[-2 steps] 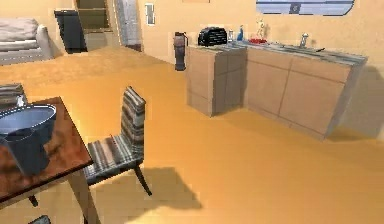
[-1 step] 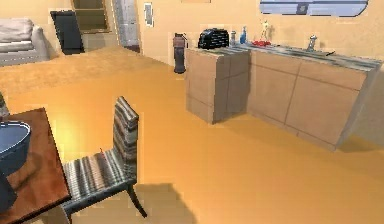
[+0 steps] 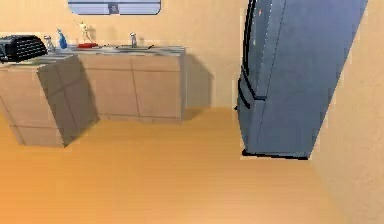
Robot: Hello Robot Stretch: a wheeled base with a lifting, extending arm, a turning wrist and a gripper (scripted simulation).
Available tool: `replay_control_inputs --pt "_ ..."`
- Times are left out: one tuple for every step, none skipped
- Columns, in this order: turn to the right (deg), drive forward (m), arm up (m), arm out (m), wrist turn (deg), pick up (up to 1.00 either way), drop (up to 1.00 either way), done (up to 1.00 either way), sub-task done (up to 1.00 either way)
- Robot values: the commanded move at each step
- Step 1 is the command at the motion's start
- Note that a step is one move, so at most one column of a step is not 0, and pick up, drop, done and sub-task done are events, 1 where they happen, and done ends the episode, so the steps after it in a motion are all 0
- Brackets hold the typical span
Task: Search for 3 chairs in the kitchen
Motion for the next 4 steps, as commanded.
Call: replay_control_inputs --pt "45.0 0.0 0.0 0.0 0.0 0.0 0.0 0.0 0.0" --pt "9.0 0.0 0.0 0.0 0.0 0.0 0.0 0.0 0.0" --pt "0.0 0.05 0.0 0.0 0.0 0.0 0.0 0.0 0.0" --pt "-45.0 0.0 0.0 0.0 0.0 0.0 0.0 0.0 0.0"
